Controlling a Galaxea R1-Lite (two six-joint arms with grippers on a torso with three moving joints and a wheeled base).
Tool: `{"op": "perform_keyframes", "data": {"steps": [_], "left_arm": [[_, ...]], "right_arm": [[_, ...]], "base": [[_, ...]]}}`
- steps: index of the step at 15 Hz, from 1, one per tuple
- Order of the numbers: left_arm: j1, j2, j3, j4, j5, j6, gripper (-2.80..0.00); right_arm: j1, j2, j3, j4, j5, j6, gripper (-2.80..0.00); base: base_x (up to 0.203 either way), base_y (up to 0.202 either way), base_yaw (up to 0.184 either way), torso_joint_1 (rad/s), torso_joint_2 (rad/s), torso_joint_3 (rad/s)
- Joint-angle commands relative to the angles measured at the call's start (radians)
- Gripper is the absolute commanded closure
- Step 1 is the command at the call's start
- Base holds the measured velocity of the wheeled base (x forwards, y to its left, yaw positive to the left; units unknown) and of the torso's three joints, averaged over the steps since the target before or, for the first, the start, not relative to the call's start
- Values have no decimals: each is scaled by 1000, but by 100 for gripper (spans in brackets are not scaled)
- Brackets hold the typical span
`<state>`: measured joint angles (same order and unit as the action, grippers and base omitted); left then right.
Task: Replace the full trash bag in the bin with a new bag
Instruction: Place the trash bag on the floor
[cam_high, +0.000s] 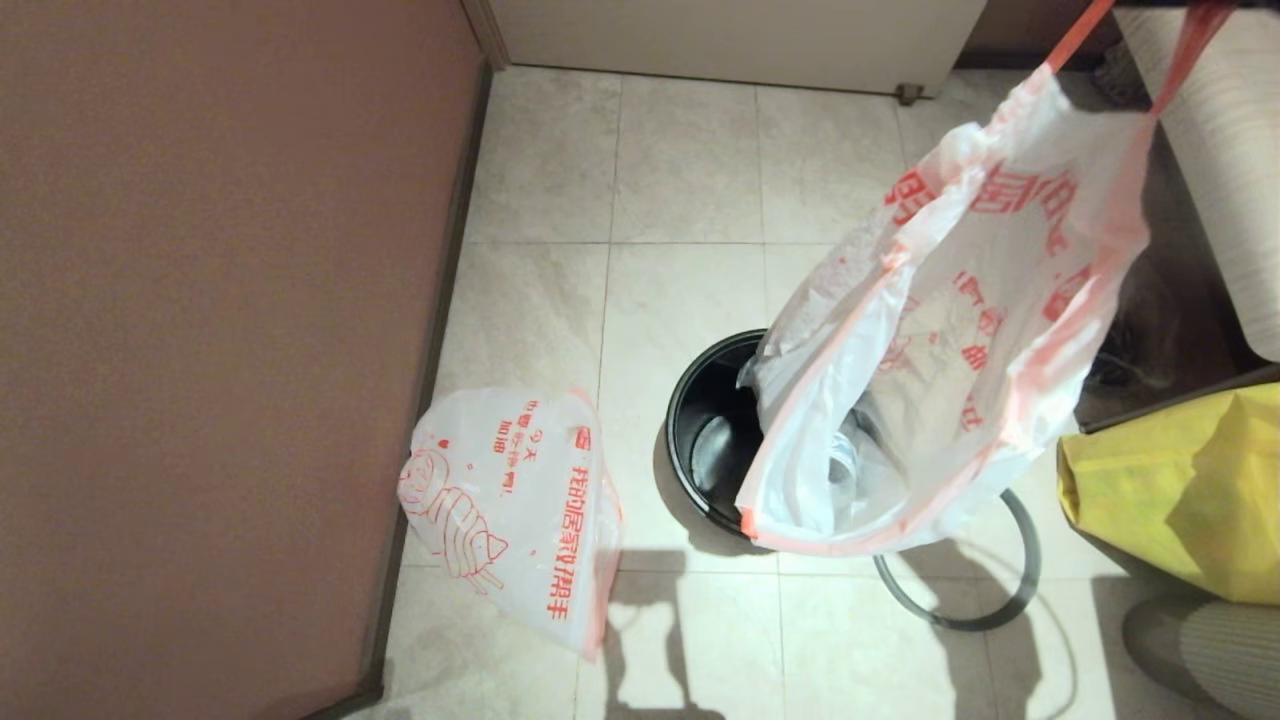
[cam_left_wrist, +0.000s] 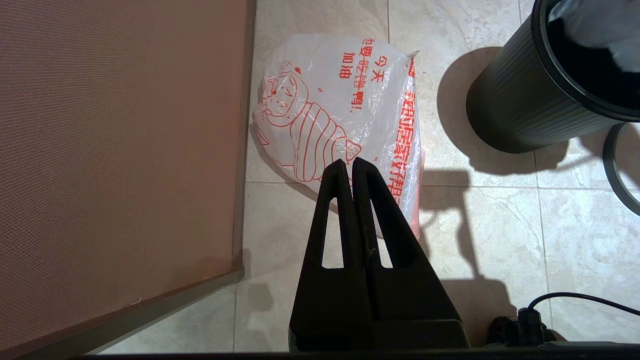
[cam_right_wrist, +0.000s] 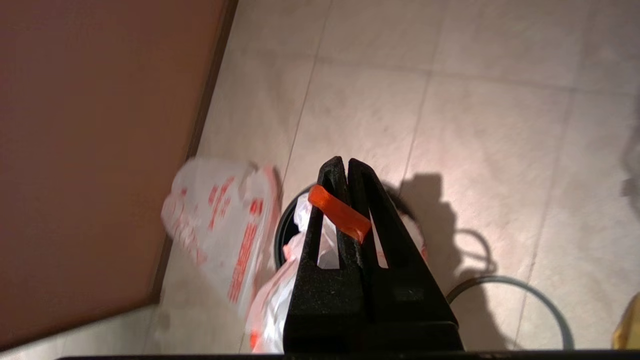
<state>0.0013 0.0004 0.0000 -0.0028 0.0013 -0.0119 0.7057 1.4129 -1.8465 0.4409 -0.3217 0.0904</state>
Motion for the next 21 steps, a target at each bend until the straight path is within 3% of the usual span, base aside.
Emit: {"op": "perform_keyframes", "data": {"steps": [1,5,7,9,16,21], "left_arm": [[0,0,0,0,0,0,0],[0,0,0,0,0,0,0],[0,0,0,0,0,0,0],[0,0,0,0,0,0,0],[0,0,0,0,0,0,0],[0,1,0,0,0,0,0]], "right_arm": [[-9,-18,-106,16,-66,-11,0],[-159,-46,-146,-58,-278,-284,0],[-244,-49,-146,-153,-320,-337,0],[-341,-52,-146,-227,-328,-352,0],[-464,-36,-131,-261,-327,-362,0],[-487,-14,79,-257,-294,-320,0]], "base": [[0,0,0,0,0,0],[0,0,0,0,0,0],[0,0,0,0,0,0],[0,0,0,0,0,0],[0,0,0,0,0,0],[0,0,0,0,0,0]]}}
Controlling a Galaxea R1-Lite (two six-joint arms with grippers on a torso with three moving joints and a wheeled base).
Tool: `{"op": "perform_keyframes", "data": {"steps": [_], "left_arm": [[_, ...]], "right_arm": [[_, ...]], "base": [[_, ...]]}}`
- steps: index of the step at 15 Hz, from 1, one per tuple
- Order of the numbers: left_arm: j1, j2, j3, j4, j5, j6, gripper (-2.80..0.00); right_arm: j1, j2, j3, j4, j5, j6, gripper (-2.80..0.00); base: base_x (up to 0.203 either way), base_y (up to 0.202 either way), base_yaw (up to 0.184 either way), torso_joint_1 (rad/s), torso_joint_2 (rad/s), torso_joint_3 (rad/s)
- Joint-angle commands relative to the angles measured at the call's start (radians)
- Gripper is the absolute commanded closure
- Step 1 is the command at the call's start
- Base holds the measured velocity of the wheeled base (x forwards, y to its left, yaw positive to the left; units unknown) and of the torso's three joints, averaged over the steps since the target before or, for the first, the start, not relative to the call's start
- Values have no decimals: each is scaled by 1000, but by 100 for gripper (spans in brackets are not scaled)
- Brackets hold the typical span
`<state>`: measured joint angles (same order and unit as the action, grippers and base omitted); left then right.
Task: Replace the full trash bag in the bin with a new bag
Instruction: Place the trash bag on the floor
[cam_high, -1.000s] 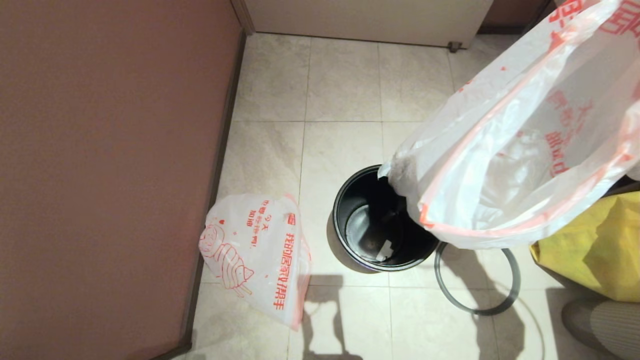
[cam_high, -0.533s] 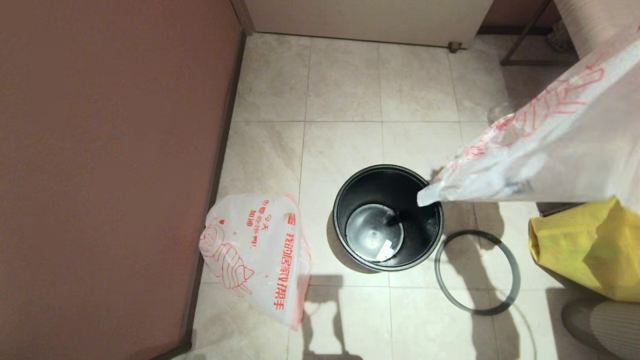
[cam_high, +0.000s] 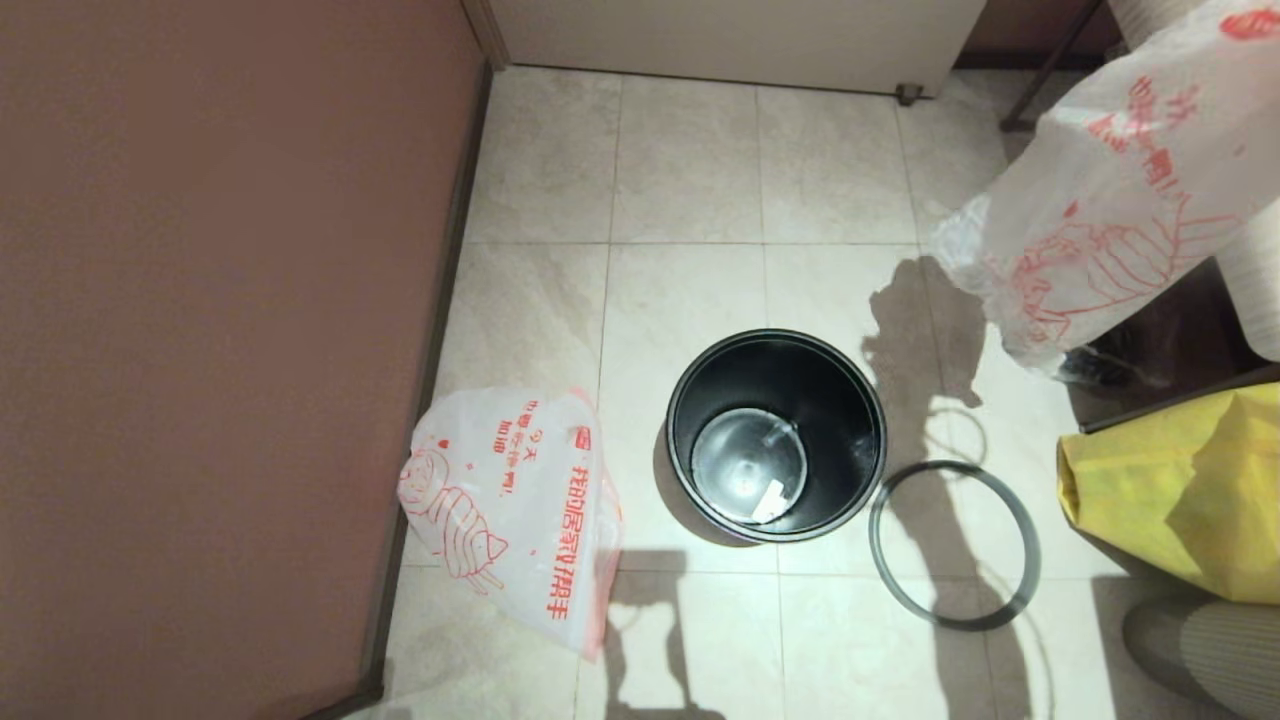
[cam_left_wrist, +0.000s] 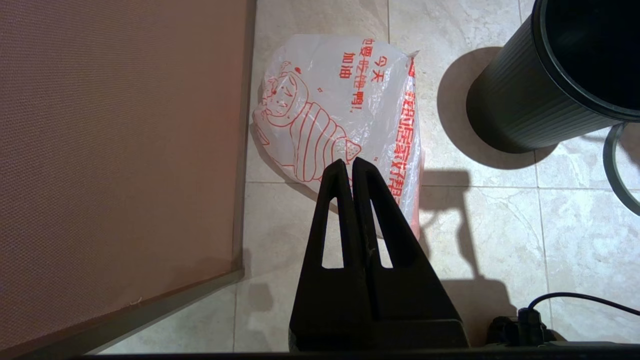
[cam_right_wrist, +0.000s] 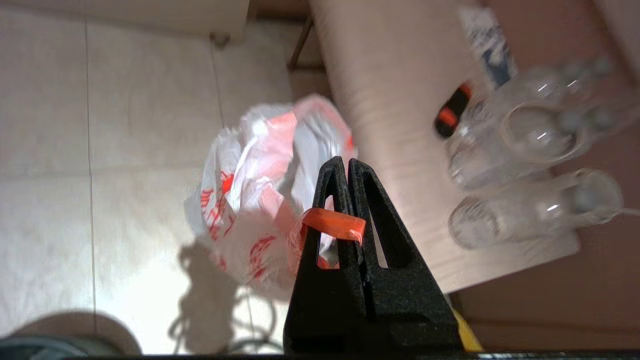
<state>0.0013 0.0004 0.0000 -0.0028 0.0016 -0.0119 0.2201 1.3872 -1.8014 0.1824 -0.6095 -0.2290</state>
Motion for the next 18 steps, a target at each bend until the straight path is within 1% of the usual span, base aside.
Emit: {"op": "perform_keyframes", "data": {"steps": [1,3,5,6,7,8,10,11,14,15,16,17,18], "left_arm": [[0,0,0,0,0,0,0],[0,0,0,0,0,0,0],[0,0,0,0,0,0,0],[0,0,0,0,0,0,0],[0,0,0,0,0,0,0],[0,0,0,0,0,0,0],[0,0,0,0,0,0,0],[0,0,0,0,0,0,0],[0,0,0,0,0,0,0],[0,1,0,0,0,0,0],[0,1,0,0,0,0,0],[0,0,0,0,0,0,0],[0,0,0,0,0,0,0]], "right_arm": [[-31,52,66,-1,12,35,0],[-106,153,101,-1,60,103,0],[-191,275,112,9,142,176,0],[-221,344,114,29,172,212,0],[-241,403,114,47,188,232,-280],[-258,470,111,58,196,246,-280],[-278,550,111,84,177,250,-280],[-281,549,113,109,166,225,-280],[-278,463,114,205,157,201,-280],[-277,408,110,236,184,204,-280],[-279,354,112,263,266,217,-280],[-288,323,117,321,335,227,-280],[-299,309,120,415,347,231,-280]], "base": [[0,0,0,0,0,0],[0,0,0,0,0,0],[0,0,0,0,0,0],[0,0,0,0,0,0],[0,0,0,0,0,0],[0,0,0,0,0,0],[0,0,0,0,0,0],[0,0,0,0,0,0],[0,0,0,0,0,0],[0,0,0,0,0,0],[0,0,0,0,0,0],[0,0,0,0,0,0],[0,0,0,0,0,0]]}}
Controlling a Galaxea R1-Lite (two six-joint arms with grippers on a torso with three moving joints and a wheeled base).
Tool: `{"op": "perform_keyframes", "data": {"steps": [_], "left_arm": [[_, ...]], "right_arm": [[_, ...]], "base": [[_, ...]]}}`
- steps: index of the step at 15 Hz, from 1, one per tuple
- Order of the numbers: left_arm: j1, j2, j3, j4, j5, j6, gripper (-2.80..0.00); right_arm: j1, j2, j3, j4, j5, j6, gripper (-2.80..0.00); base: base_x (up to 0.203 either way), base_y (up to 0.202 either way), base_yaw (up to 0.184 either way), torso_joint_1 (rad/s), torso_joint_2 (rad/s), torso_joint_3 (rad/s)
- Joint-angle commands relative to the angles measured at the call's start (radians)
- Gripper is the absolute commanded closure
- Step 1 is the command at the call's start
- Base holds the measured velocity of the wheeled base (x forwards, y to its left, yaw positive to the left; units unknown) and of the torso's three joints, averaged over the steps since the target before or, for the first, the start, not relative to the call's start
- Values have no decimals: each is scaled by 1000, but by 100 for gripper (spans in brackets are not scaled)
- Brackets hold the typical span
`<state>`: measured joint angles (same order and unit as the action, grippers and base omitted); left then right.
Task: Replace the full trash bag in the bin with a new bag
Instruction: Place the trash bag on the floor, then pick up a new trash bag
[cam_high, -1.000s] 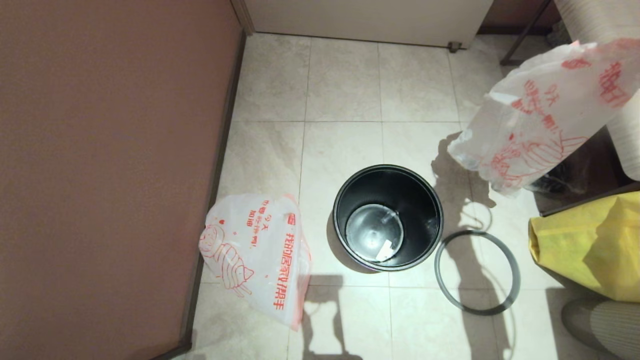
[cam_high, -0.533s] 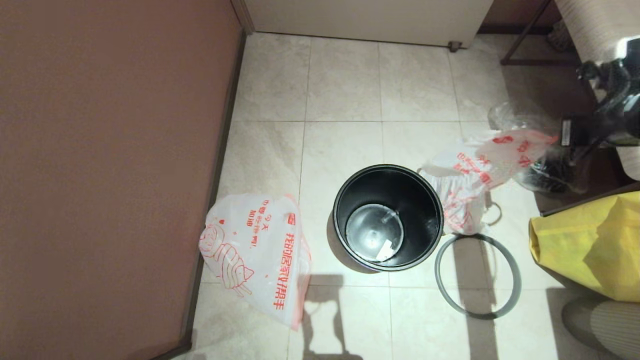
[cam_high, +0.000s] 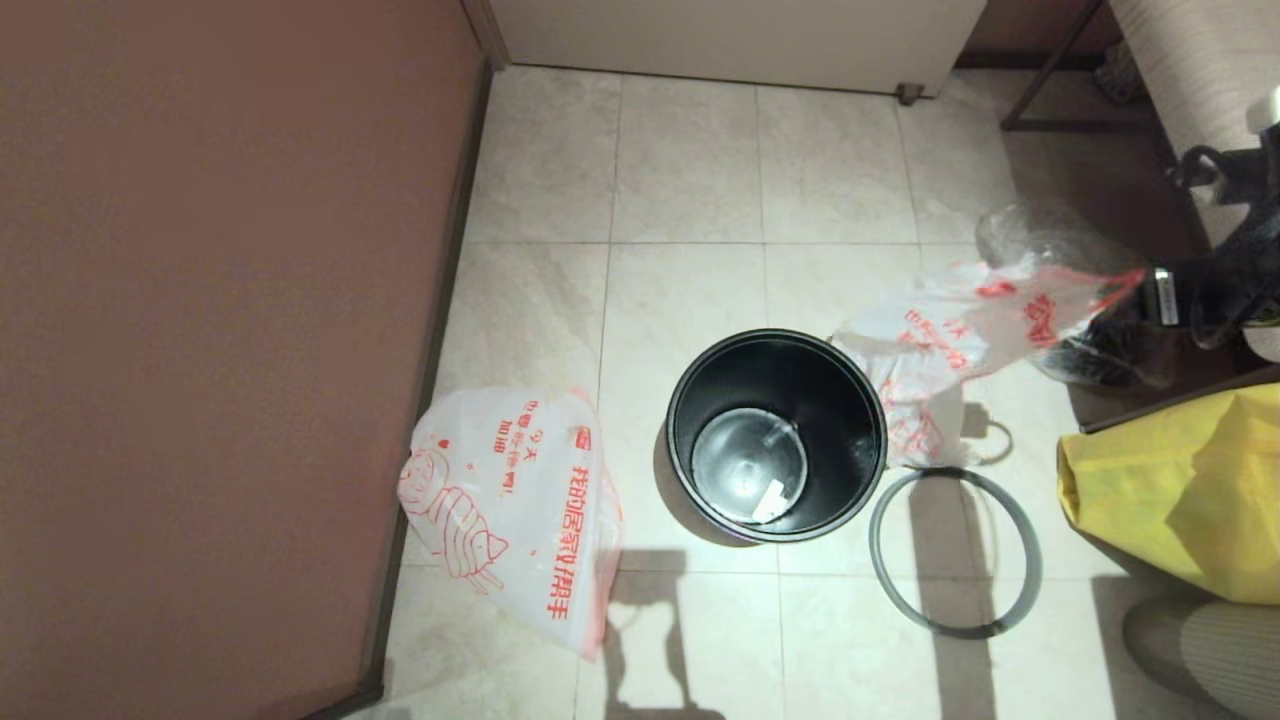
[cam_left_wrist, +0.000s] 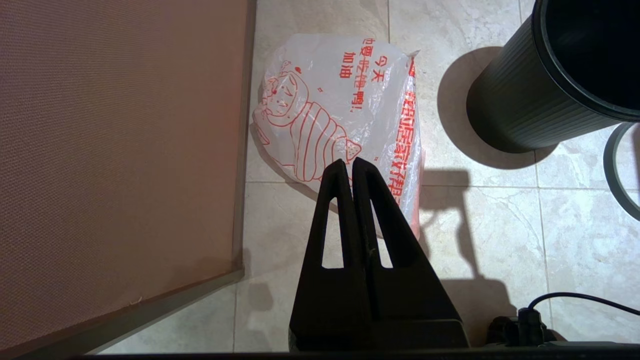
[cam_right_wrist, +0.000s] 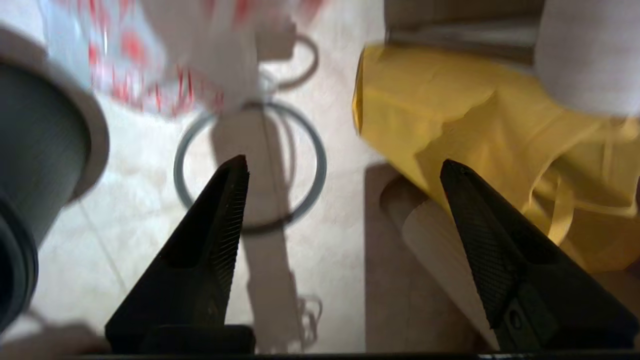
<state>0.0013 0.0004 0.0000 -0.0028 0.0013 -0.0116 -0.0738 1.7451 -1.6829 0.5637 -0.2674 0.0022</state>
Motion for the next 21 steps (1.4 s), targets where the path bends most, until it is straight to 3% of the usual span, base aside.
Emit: {"op": "perform_keyframes", "data": {"steps": [1,2,4,5,9,10,12,17,21], "left_arm": [[0,0,0,0,0,-1,0],[0,0,0,0,0,-1,0],[0,1,0,0,0,-1,0],[0,1,0,0,0,-1,0],[0,0,0,0,0,-1,0],[0,0,0,0,0,-1,0],[0,0,0,0,0,-1,0],[0,0,0,0,0,-1,0],[0,0,0,0,0,-1,0]], "right_arm": [[-12,-61,5,104,12,3,-280],[-14,-79,6,169,44,12,-280],[-18,-127,18,218,234,64,-280],[-22,-150,26,243,278,94,-280],[-29,-274,146,297,349,113,-280],[-30,-325,198,297,390,109,0],[-25,-415,277,300,457,103,0],[33,-634,372,420,477,111,0],[139,-762,465,481,475,205,0]], "base": [[0,0,0,0,0,0],[0,0,0,0,0,0],[0,0,0,0,0,0],[0,0,0,0,0,0],[0,0,0,0,0,0],[0,0,0,0,0,0],[0,0,0,0,0,0],[0,0,0,0,0,0],[0,0,0,0,0,0]]}}
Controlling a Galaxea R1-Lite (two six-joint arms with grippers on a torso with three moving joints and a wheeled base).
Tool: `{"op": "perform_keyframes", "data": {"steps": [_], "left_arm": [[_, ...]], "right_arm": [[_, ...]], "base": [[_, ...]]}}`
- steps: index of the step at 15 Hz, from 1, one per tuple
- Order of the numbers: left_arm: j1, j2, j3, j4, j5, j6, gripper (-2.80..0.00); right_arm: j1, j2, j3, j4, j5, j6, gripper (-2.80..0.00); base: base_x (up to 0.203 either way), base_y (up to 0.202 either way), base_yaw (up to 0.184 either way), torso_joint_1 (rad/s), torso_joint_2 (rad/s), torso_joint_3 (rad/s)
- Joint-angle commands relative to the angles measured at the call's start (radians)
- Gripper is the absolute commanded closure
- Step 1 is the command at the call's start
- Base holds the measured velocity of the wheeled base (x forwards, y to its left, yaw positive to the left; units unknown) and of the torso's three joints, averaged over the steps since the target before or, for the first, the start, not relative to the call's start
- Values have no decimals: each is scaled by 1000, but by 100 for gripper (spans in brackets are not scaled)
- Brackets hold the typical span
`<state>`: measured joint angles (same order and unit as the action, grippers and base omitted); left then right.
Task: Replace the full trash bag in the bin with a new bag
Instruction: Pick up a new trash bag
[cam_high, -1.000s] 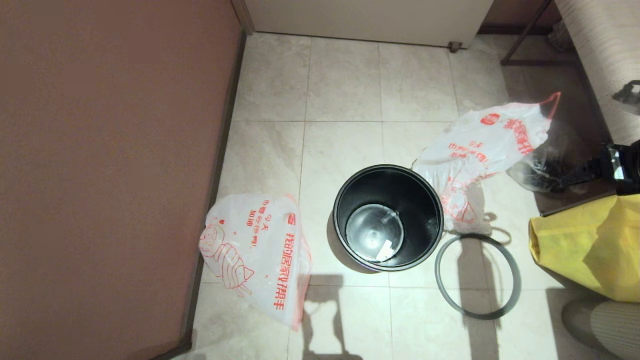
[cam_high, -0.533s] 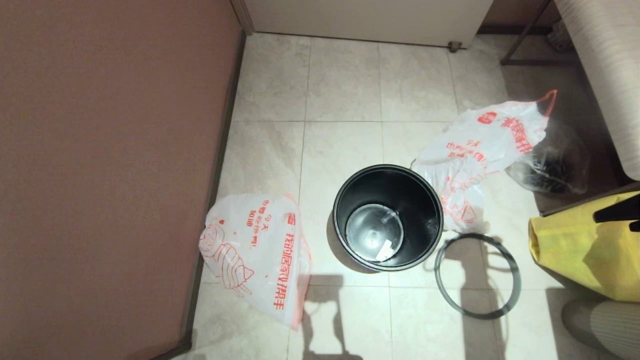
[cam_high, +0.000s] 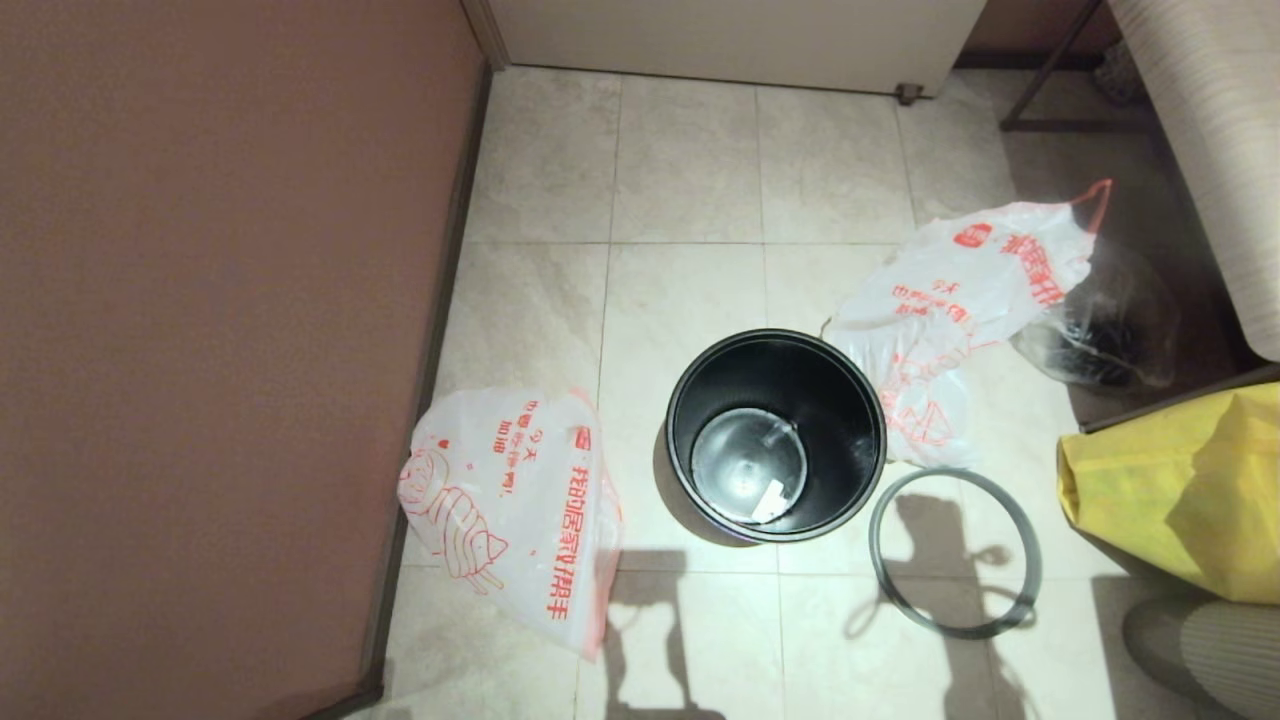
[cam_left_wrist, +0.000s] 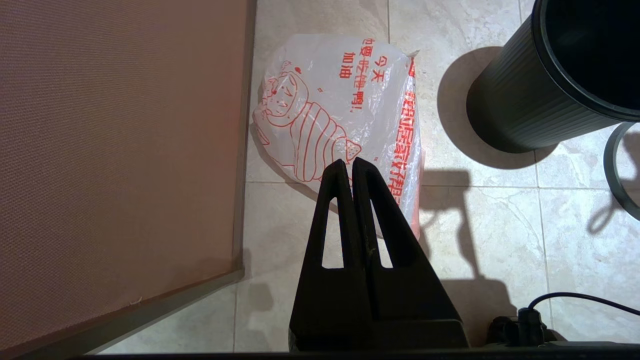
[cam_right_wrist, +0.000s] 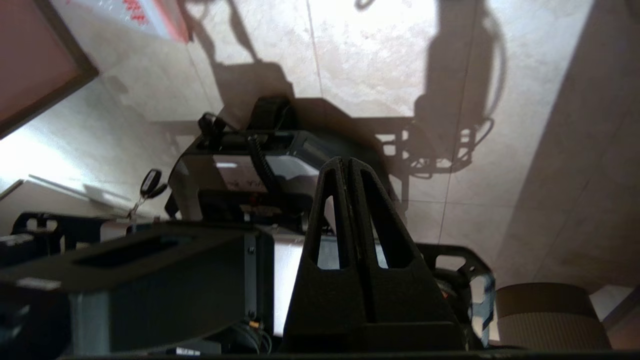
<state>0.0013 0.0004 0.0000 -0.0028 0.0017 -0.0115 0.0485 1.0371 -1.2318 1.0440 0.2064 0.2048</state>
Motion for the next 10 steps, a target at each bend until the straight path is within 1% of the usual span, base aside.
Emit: {"op": "perform_keyframes", "data": {"steps": [1,3,6,8,10], "left_arm": [[0,0,0,0,0,-1,0],[0,0,0,0,0,-1,0],[0,0,0,0,0,-1,0],[0,0,0,0,0,-1,0],[0,0,0,0,0,-1,0]], "right_arm": [[23,-82,25,23,1,9,0],[25,-162,40,62,4,12,0],[20,-318,91,76,3,12,0],[0,-459,132,76,1,12,0],[-44,-591,174,74,-1,11,0]], "base": [[0,0,0,0,0,0],[0,0,0,0,0,0],[0,0,0,0,0,0],[0,0,0,0,0,0],[0,0,0,0,0,0]]}}
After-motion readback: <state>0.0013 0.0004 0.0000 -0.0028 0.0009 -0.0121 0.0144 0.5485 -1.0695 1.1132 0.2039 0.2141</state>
